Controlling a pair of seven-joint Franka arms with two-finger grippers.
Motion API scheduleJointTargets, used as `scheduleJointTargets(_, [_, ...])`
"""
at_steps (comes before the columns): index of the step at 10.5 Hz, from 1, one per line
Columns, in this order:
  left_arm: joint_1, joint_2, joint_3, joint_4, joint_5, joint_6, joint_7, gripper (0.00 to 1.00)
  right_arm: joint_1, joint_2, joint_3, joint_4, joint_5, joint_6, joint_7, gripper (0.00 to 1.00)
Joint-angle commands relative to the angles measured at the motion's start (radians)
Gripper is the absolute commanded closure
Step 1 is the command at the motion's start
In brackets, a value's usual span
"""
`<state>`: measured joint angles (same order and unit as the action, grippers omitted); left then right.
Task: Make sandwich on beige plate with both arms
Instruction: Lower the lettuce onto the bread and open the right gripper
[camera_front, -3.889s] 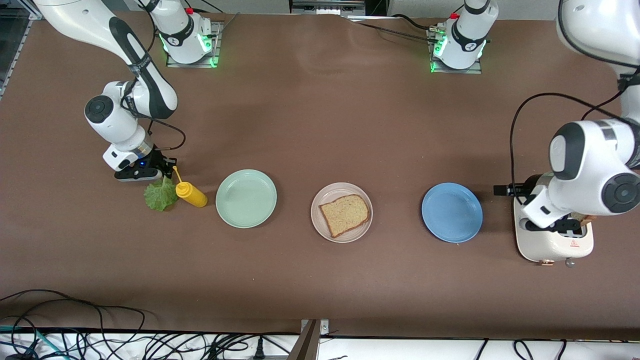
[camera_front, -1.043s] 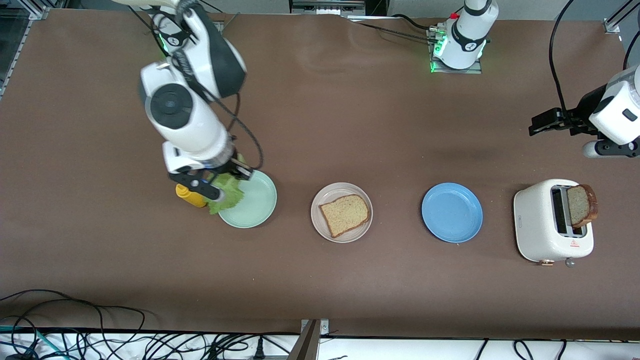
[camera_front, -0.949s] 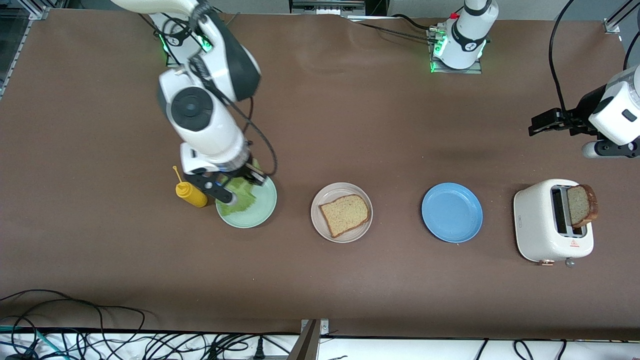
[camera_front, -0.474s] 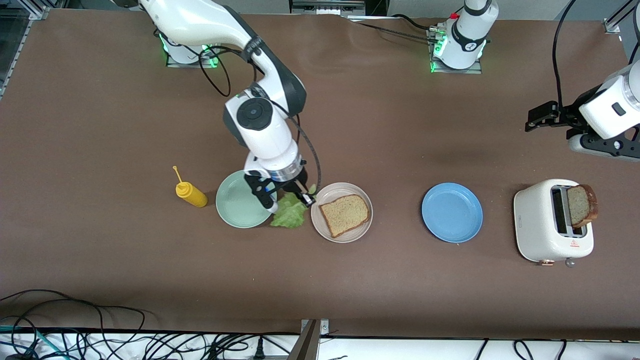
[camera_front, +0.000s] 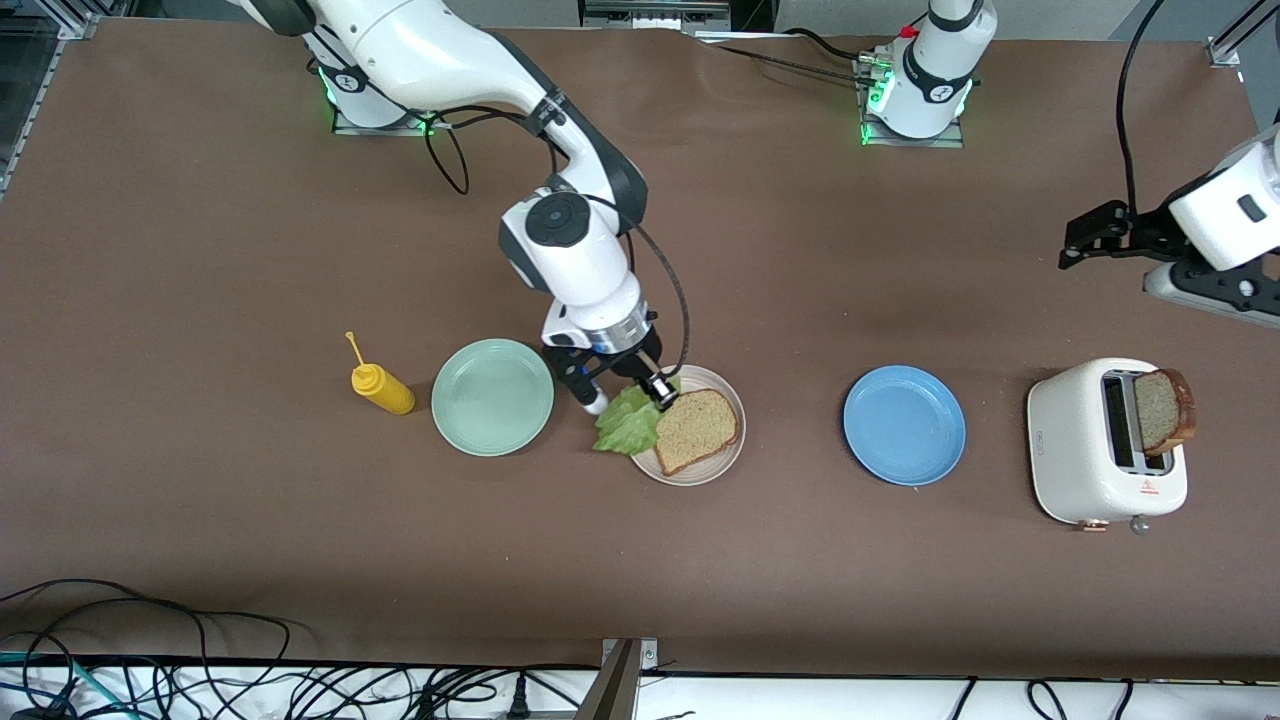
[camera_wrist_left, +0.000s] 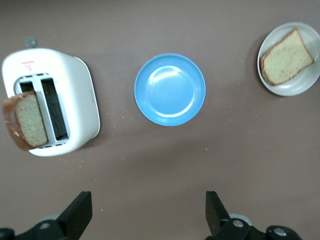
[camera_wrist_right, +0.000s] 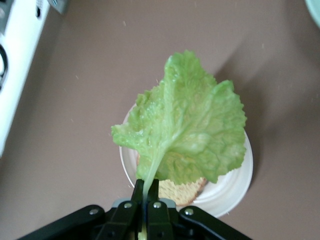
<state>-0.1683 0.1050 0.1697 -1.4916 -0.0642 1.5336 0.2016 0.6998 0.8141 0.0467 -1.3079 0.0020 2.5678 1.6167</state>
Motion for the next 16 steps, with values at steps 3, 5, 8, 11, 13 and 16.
scheduleJointTargets(3, [0.000,0.002,-0.001,0.027,0.067,0.014,-0.070,0.00,0.043,0.099,-0.011,0.088,0.000,0.022,0.025,1.00])
scheduleJointTargets(5, [0.001,-0.001,0.001,0.030,0.063,0.014,-0.070,0.00,0.044,0.131,-0.013,0.114,-0.004,0.022,0.022,1.00])
scheduleJointTargets(8, [-0.005,-0.002,-0.010,0.030,0.049,0.013,-0.071,0.00,0.050,0.149,-0.013,0.127,-0.005,0.038,0.022,0.31])
scheduleJointTargets(11, [0.004,-0.016,-0.035,0.019,0.020,0.013,-0.065,0.00,0.049,0.134,-0.019,0.128,-0.007,0.029,0.012,0.00])
scheduleJointTargets(13, [0.000,-0.010,-0.035,0.013,0.015,0.013,-0.060,0.00,0.038,0.090,-0.022,0.128,-0.010,-0.030,0.003,0.00])
scheduleJointTargets(16, [0.006,-0.007,-0.035,0.011,0.017,0.017,-0.060,0.00,0.017,-0.002,-0.045,0.127,-0.023,-0.248,-0.168,0.00])
